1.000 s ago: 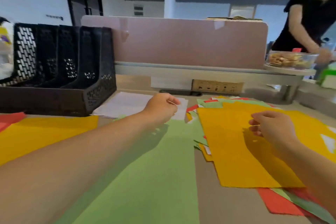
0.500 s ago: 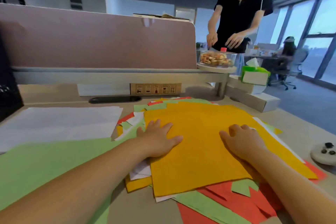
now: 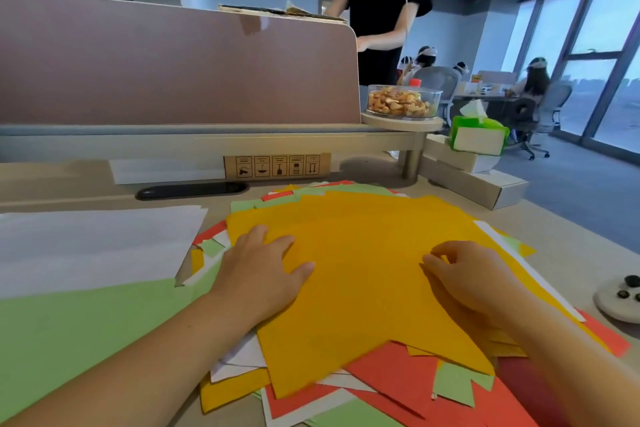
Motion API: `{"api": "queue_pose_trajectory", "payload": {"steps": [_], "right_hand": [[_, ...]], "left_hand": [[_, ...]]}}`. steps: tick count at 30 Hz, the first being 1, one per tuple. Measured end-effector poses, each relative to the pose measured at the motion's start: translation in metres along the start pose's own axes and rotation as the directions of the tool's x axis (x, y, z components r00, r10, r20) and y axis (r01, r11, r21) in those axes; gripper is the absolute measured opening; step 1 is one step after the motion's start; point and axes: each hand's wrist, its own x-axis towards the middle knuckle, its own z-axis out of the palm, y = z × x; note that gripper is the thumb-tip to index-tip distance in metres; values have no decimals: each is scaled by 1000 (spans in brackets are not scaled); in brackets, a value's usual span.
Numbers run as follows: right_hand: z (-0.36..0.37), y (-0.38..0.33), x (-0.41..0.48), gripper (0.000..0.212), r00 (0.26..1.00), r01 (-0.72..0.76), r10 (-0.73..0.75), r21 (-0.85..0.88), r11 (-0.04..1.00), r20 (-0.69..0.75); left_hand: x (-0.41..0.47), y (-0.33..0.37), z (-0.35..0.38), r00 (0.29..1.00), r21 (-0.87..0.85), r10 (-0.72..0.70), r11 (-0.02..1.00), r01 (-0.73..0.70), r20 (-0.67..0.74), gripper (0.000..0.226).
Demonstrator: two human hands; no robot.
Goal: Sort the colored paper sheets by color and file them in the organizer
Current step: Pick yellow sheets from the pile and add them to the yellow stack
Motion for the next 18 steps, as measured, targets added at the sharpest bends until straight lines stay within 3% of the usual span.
{"api": "queue_pose_trajectory", "payload": {"steps": [3,6,7,9,10,11,13,15,18], "right_hand": [[-8,0,-1,32,999,-9,14,179,984,-29],[-10,5,3,25,977,-162,211,559,813,-24],[-10,5,5,28,958,-227,284,686,691,30],[-14,0,1,32,920,-315,335,891,327,202],[-16,-1,-1,30,909,-341,311,924,174,277],[-20,-2,-5,27,897,-370,293,925,84,331],[-26,3,-6,30,871,-460,245,882,102,426],[-30,5,-7,34,845,-534,180,820,207,504],[-27,4,-7,31,856,-510,122,783,356,502]], "left_hand": [[0,-9,-9,992,130,-54,989,68,-110,69],[1,-13,-8,999,54,-43,998,44,-15,63],[1,-13,-7,1000,4,-18,1000,18,12,62],[-1,-10,-5,998,-72,58,996,-56,35,60],[-3,-7,-5,994,-107,100,990,-95,41,60],[-5,-3,-6,990,-150,137,980,-129,45,59],[-9,3,-6,982,-256,186,951,-173,28,56],[-12,10,-7,980,-372,199,907,-196,-32,48],[-15,17,-11,981,-571,136,798,-192,-139,31]]}}
